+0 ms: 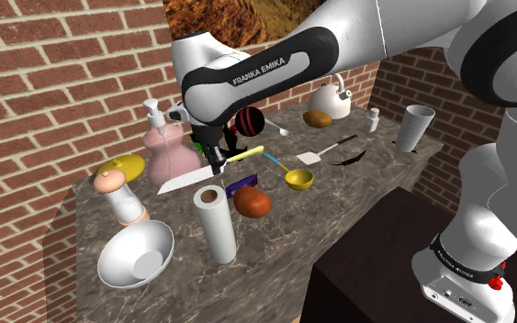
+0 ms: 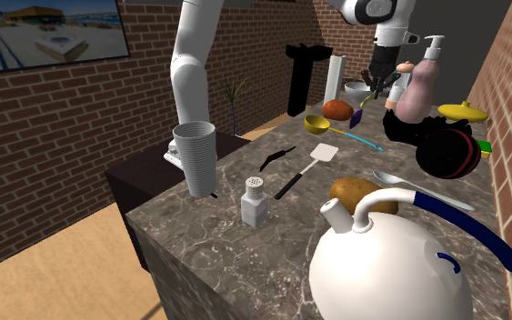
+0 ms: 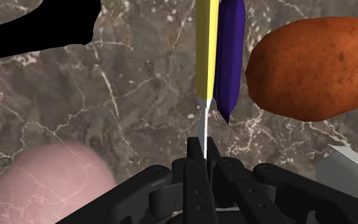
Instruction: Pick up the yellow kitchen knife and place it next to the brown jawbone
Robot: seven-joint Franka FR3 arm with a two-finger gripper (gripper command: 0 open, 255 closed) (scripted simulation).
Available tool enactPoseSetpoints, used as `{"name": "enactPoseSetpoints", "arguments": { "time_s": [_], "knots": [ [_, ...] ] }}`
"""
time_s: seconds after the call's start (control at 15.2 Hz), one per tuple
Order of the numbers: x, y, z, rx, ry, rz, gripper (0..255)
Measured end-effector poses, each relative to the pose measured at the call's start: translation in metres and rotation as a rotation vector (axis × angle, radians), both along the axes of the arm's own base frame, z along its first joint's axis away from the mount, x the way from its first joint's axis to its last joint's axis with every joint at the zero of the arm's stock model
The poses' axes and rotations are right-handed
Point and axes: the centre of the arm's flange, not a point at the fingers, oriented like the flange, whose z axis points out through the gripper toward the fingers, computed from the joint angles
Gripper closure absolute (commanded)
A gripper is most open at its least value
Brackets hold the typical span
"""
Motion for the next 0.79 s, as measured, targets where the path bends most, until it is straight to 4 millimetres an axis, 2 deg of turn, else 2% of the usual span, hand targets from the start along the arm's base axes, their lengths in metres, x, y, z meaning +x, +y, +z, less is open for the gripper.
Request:
{"name": "enactPoseSetpoints", "arguments": {
  "time_s": [0.79],
  "knots": [
    [0.0, 0.0, -0.065, 0.0, 0.0, 0.0, 255]
  ]
}}
